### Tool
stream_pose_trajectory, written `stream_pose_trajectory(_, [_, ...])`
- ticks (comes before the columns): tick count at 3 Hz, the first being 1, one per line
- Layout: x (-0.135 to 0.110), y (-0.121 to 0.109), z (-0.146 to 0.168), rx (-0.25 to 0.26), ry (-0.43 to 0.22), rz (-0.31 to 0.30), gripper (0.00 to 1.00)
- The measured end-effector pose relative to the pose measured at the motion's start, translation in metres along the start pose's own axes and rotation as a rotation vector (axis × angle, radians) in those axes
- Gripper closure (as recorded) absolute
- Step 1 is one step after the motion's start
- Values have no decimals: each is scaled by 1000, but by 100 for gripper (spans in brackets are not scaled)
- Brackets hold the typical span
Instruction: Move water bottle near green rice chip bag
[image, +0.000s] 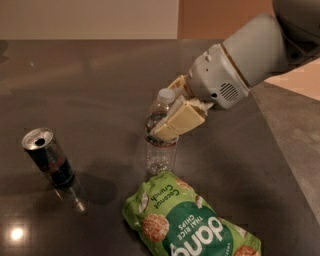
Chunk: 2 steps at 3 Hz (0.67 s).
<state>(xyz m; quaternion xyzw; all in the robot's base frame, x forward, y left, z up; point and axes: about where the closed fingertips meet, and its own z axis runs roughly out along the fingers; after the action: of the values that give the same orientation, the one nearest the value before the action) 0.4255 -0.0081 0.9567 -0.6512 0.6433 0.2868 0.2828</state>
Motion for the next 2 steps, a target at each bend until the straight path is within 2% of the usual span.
stream_pose_trajectory(1, [3, 0, 10, -6, 10, -5, 83])
stream_pose_trajectory(2, [6, 0, 15, -16, 21, -11, 59])
